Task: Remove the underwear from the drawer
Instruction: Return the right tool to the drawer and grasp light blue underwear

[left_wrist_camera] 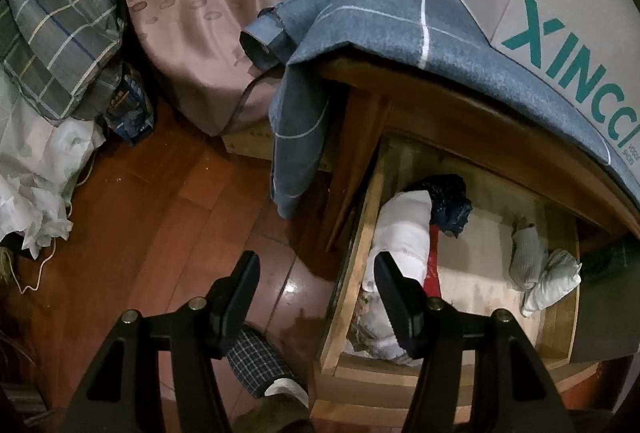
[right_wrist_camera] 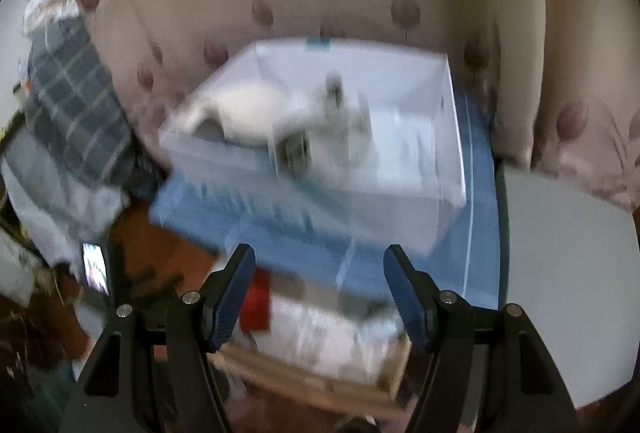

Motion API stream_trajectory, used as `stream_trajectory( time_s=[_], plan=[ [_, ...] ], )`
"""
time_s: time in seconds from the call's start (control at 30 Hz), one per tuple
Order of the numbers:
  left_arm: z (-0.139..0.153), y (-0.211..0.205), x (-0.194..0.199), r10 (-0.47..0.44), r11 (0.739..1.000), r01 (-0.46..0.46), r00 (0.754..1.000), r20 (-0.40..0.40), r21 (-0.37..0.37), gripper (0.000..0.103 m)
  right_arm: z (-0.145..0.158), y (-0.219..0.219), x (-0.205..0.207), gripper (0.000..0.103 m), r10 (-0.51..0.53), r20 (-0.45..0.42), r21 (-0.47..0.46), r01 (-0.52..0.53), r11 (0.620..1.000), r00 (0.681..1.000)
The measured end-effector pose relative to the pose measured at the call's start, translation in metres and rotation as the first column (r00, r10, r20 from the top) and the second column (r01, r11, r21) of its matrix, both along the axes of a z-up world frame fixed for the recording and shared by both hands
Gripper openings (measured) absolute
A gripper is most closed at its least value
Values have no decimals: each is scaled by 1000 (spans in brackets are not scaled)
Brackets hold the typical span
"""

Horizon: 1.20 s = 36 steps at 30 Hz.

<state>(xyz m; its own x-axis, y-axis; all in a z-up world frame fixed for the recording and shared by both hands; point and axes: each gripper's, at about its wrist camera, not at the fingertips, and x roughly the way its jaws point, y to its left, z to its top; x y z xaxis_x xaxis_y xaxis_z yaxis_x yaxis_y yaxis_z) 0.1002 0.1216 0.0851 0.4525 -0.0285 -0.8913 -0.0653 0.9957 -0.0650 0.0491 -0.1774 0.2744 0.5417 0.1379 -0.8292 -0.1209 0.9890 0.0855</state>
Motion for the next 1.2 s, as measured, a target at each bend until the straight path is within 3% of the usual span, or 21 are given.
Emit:
stream_trajectory(
  time_s=[0.13, 0.23, 0.37, 0.47, 0.57, 1.0, 1.07, 1.2],
  plan=[
    [-1, 0, 1, 1, 1000, -1, 1000, -3, 0, 61, -56, -5, -17, 64, 14, -129, -61, -22, 998, 992],
    [-2, 0, 1, -1, 1000, 0, 1000, -4, -11, 61, -103, -14, -18, 64, -32, -229, -74, 15, 997, 973],
    [-5, -3, 1, -7, 1000, 7, 1000, -20, -9, 61, -152, -19, -9, 63, -66, -306, -97, 38, 995, 950],
    [-4, -3, 1, -5, 1000, 5, 1000, -21, -9, 61, -183, -18, -2, 59, -43, -340, -134, -3, 991, 939],
    [-6, -2, 1, -3, 1000, 3, 999, -32, -15, 61, -203, -14, 9, 59, -9, -348, -202, -66, 977, 937],
    [-9, -10, 2, -31, 999, 30, 998, -46, -24, 61, -247, -11, 33, 59, 108, -366, -310, -231, 922, 924],
    [-10, -12, 2, -37, 999, 36, 998, -52, -20, 61, -249, -10, 34, 60, 131, -342, -338, -252, 907, 930],
    [-7, -11, 2, -27, 1000, 27, 999, -32, -1, 61, -261, 2, 30, 60, 198, -357, -393, -339, 855, 913]
  ],
)
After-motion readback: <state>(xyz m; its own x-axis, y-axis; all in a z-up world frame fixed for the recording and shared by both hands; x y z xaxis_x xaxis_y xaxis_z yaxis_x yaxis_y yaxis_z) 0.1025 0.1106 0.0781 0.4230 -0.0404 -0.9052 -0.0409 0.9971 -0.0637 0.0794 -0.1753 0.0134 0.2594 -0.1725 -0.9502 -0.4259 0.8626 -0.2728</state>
